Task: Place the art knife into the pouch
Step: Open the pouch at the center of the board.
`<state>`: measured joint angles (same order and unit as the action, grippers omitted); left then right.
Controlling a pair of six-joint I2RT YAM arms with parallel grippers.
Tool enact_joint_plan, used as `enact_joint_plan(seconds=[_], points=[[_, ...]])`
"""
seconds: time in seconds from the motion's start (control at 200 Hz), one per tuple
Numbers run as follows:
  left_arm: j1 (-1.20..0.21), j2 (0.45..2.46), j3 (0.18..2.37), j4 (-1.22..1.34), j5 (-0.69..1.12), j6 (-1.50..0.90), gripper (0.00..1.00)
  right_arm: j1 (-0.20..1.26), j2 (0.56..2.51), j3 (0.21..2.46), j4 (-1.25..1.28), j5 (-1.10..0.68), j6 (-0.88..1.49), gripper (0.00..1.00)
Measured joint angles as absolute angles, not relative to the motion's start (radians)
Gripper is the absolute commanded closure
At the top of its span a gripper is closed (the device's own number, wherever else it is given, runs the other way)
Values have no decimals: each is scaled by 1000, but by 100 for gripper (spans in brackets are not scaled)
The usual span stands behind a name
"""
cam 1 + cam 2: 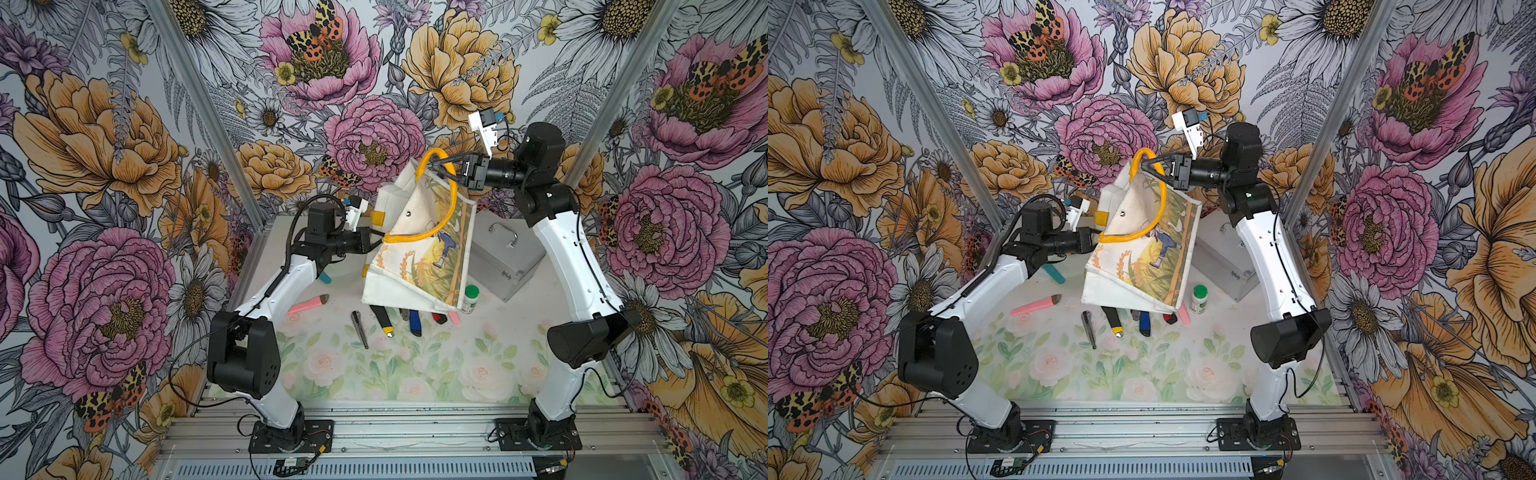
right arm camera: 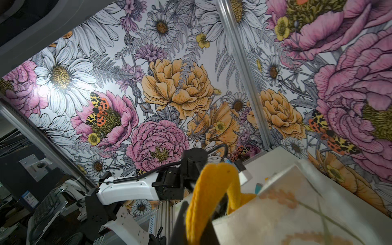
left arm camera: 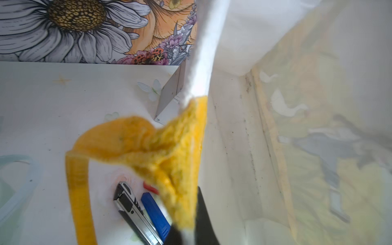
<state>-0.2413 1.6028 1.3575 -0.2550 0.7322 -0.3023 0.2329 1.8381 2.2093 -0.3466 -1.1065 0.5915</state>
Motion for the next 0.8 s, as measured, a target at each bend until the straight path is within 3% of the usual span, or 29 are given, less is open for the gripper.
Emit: enact_joint_plan(seconds=[0.395,0.615,0.721,0.801], points=[[-213,1341,1361,-455,261,-207,100,211,1779,1820,-356,-738,574,100],[-213,1303,1372,-516,146,-202,100,229,1779,1768,-369,-575,545,62],[-221,1304,1377,-530,105,-201,100,228,1774,1752,-385,-480,520,53],[-231,1312,1388,-542,79,-200,100,228,1757,1723,-399,-410,503,51]])
